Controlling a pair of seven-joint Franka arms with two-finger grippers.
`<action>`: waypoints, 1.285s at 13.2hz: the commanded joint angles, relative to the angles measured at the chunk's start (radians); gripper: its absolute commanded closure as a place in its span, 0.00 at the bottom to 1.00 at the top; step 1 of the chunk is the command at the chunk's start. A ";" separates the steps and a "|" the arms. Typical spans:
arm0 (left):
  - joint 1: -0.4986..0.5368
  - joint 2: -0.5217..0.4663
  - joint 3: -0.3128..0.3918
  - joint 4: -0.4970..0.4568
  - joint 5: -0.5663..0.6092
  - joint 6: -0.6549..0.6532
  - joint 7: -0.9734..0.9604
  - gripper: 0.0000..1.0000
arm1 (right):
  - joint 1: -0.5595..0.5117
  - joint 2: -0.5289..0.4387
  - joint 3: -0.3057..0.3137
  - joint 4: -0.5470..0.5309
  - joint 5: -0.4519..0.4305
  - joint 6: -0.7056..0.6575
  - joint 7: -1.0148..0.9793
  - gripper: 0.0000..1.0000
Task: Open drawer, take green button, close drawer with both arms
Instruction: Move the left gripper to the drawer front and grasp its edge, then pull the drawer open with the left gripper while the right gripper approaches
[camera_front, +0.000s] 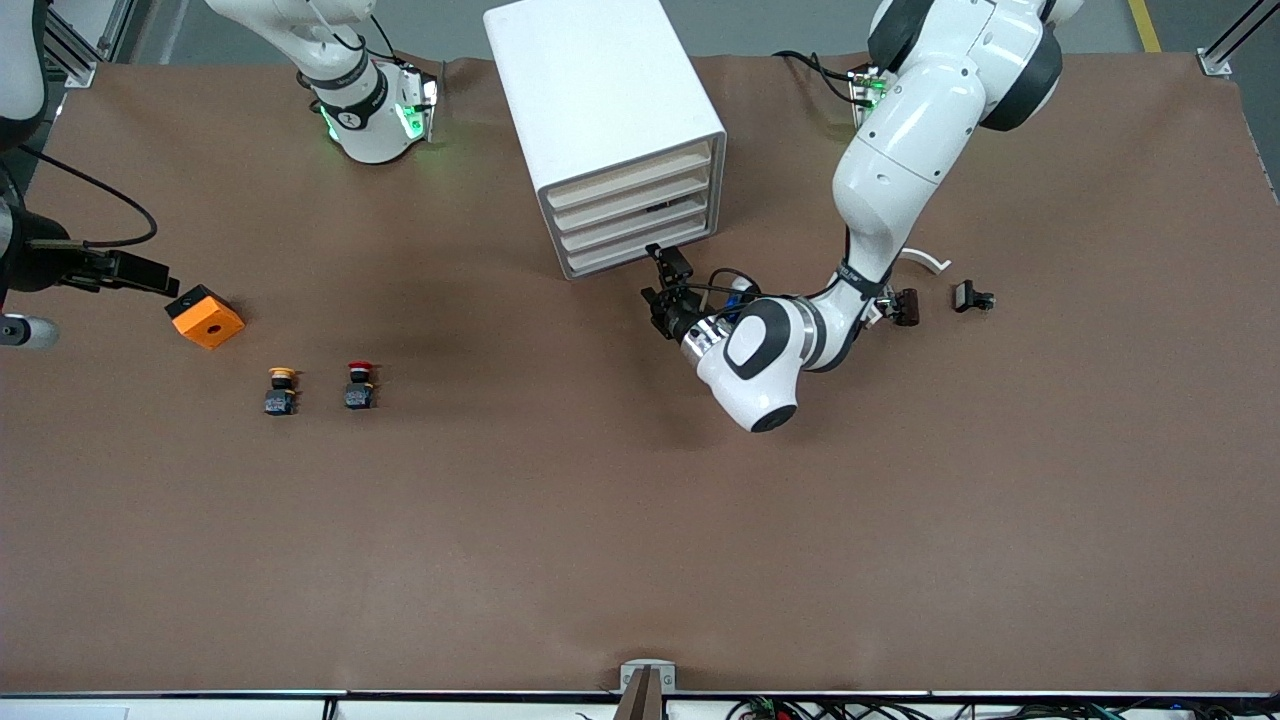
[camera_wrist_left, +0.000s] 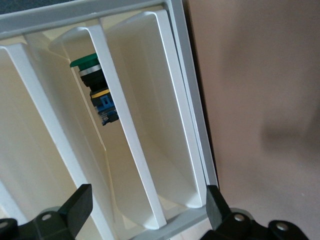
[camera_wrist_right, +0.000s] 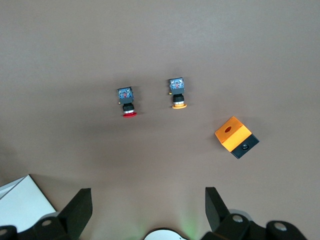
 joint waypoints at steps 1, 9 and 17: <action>-0.024 0.028 0.002 0.019 -0.023 0.019 -0.001 0.00 | -0.019 0.015 0.009 0.028 -0.002 -0.010 -0.009 0.00; -0.097 0.054 0.002 0.018 -0.094 0.037 -0.020 0.41 | -0.012 0.016 0.009 0.030 -0.003 -0.009 -0.005 0.00; -0.103 0.055 0.004 0.018 -0.092 0.037 -0.236 0.55 | -0.015 0.016 0.009 0.030 -0.003 -0.009 0.000 0.00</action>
